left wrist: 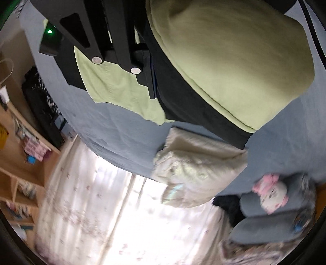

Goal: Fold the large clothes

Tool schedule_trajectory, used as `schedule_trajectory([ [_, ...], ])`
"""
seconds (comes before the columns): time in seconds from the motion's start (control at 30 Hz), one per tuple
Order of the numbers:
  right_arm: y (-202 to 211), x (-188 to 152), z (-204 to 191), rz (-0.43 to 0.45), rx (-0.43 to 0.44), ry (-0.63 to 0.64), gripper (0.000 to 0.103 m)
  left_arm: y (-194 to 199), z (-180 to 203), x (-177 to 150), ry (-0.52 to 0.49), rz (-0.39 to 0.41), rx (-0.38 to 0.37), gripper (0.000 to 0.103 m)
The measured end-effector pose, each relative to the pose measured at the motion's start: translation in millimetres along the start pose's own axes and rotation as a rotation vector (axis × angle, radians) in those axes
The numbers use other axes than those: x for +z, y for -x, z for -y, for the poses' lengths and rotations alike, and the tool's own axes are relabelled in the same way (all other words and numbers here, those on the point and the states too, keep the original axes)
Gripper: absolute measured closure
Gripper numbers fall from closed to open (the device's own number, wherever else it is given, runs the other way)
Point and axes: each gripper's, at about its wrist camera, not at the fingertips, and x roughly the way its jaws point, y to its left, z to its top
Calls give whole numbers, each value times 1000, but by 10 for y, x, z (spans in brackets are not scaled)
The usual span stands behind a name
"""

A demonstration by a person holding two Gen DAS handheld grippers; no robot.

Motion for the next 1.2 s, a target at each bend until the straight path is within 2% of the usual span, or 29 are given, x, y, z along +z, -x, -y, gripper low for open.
schedule_trajectory([
  [0.17, -30, -3, 218, -6, 107, -113, 98, 49, 432, 79, -123, 21, -16, 97],
  [0.33, 10, -41, 390, -20, 208, -211, 98, 33, 1105, 79, -317, 14, -45, 97],
  [0.43, 162, -82, 584, -50, 313, -294, 98, 50, 1545, -29, -425, 15, -82, 97],
  [0.5, 396, -134, 789, -33, 356, -347, 98, 57, 1842, -128, -494, 13, -112, 97],
  [0.57, 775, -217, 1078, 41, 321, -385, 98, 56, 2116, -248, -555, 4, -140, 97],
  [0.63, 1096, -291, 1360, 110, 220, -408, 98, 29, 2391, -432, -636, -22, -167, 97],
  [0.67, 1302, -351, 1568, 157, 142, -434, 98, 10, 2518, -545, -680, -38, -181, 97],
  [0.73, 1585, -454, 1893, 221, 36, -490, 98, -51, 2744, -824, -777, -88, -208, 96],
  [0.83, 1924, -631, 2316, 298, -57, -581, 98, -213, 2973, -1339, -934, -192, -208, 95],
  [0.97, 2042, -825, 2615, 308, -92, -645, 98, -406, 3037, -1874, -1070, -282, -151, 92],
  [1.07, 1980, -894, 2651, 290, -62, -676, 98, -345, 3056, -2027, -1123, -246, -116, 92],
  [1.2, 1911, -828, 2608, 276, -44, -666, 98, -310, 3089, -1957, -1064, -268, -143, 93],
])
